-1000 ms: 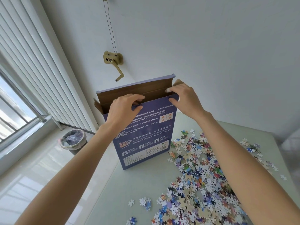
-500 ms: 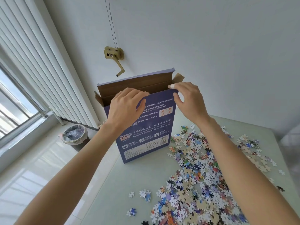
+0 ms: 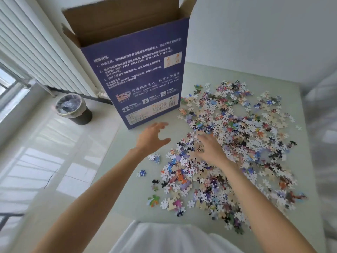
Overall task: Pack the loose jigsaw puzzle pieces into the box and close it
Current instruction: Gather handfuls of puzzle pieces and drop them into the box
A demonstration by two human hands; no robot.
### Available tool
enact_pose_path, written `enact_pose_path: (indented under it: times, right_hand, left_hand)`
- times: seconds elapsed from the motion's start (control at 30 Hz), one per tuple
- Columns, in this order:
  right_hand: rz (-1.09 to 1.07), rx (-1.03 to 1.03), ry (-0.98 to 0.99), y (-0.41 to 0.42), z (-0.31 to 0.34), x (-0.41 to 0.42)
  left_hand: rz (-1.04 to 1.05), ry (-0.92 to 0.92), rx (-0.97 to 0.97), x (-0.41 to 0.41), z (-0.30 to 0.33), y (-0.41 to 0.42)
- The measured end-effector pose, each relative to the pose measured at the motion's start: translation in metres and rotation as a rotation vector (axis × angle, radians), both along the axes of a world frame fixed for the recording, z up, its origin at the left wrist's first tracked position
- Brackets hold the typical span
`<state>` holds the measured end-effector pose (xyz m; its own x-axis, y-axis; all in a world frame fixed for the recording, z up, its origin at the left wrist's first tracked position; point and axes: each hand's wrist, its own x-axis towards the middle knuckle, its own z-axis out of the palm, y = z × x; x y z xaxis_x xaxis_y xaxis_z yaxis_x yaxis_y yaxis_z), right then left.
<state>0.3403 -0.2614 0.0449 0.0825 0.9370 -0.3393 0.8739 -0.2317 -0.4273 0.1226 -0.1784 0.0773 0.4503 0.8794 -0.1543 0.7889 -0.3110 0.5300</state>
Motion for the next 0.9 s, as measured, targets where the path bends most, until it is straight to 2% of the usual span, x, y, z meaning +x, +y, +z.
enact_pose_path:
  times: [0.13, 0.23, 0.33, 0.47, 0.6, 0.7, 0.8, 0.9]
  right_hand:
    - [-0.034, -0.26, -0.121, -0.012, -0.037, -0.001]
    - [0.006, -0.263, -0.218, -0.016, -0.054, -0.012]
    - [0.042, -0.172, -0.24, -0.022, -0.059, -0.029]
    - [-0.009, -0.07, -0.107, -0.03, -0.063, -0.036]
    - [-0.037, -0.12, 0.088, -0.041, -0.056, -0.03]
    - [-0.033, -0.16, 0.16, -0.044, -0.047, -0.02]
    - [-0.03, -0.096, 0.084, -0.033, -0.04, -0.013]
    - [0.068, -0.12, -0.027, -0.014, -0.041, -0.019]
  left_hand:
    - [0.111, 0.359, -0.234, -0.021, -0.054, -0.025]
    - [0.19, 0.427, -0.331, -0.03, -0.078, -0.041]
    - [0.185, 0.365, -0.302, -0.022, -0.092, -0.054]
    - [0.087, 0.254, -0.313, 0.008, -0.096, -0.061]
    - [0.006, 0.163, -0.292, 0.037, -0.095, -0.065]
    - [-0.007, 0.177, -0.263, 0.043, -0.099, -0.066]
    - [0.011, 0.147, -0.262, 0.04, -0.098, -0.064]
    - [0.011, 0.116, -0.274, 0.034, -0.095, -0.062]
